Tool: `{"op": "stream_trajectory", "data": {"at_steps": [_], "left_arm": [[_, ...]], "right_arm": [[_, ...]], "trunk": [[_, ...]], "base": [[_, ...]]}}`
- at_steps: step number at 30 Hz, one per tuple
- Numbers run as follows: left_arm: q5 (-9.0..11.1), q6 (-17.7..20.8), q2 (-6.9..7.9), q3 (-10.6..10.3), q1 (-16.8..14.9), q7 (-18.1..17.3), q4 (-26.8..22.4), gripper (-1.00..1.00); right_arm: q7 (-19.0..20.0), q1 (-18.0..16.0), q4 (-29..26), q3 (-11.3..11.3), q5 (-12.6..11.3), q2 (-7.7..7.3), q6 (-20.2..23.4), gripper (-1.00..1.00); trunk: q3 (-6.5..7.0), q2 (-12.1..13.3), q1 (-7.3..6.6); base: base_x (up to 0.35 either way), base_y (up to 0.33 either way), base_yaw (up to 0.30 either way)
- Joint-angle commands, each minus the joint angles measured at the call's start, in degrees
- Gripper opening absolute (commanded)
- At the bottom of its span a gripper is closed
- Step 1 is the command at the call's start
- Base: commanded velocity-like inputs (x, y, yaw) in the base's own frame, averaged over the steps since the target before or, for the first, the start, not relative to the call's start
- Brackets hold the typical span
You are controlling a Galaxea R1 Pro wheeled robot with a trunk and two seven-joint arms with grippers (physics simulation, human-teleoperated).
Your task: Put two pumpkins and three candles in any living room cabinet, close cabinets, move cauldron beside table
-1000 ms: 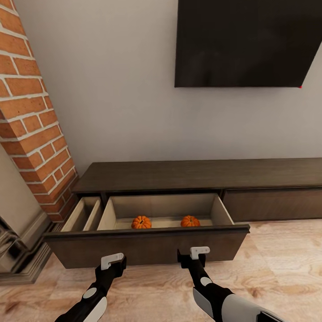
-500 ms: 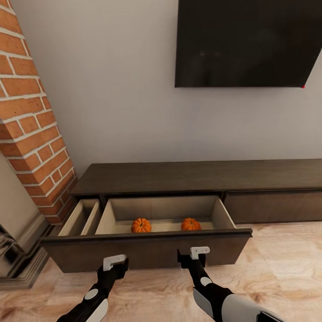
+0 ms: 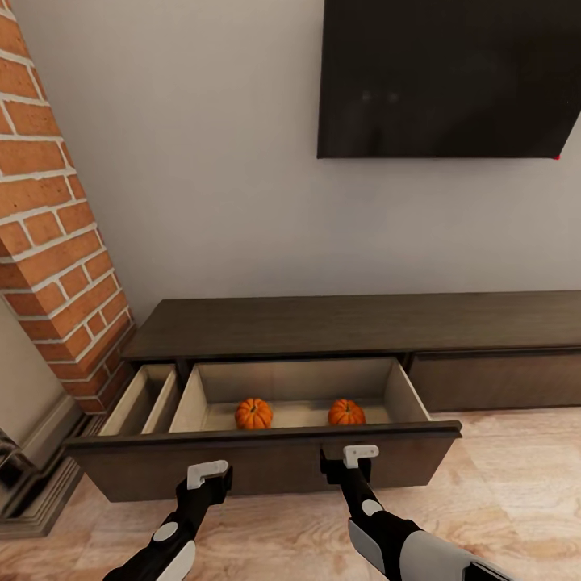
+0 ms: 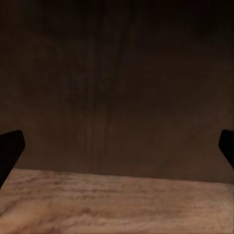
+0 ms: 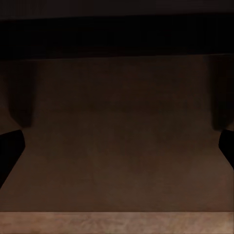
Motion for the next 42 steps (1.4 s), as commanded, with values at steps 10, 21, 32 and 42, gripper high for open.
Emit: {"op": "stream_trajectory", "data": {"at_steps": [10, 21, 32, 42], "left_arm": [[0.6, -0.4, 0.19, -0.5, -0.1, 0.4, -0.3, 1.00], [0.6, -0.4, 0.22, -0.5, -0.1, 0.4, -0.4, 1.00], [0.6, -0.4, 0.22, -0.5, -0.1, 0.4, -0.5, 1.00], [0.6, -0.4, 0.22, -0.5, -0.1, 0.4, -0.5, 1.00]], "right_arm": [[-0.4, 0.0, 0.0, 0.6, -0.1, 0.00, -0.1, 1.00], [-0.4, 0.0, 0.0, 0.6, -0.1, 0.00, -0.1, 1.00], [-0.4, 0.0, 0.0, 0.6, -0.1, 0.00, -0.1, 1.00], [-0.4, 0.0, 0.0, 0.6, -0.1, 0.00, -0.1, 1.00]], "trunk": [[-0.05, 0.0, -0.01], [-0.05, 0.0, -0.01], [-0.05, 0.0, -0.01], [-0.05, 0.0, -0.01]], "base": [[0.072, 0.042, 0.000], [0.275, 0.162, 0.000], [0.197, 0.046, 0.000], [0.223, 0.000, 0.000]]}}
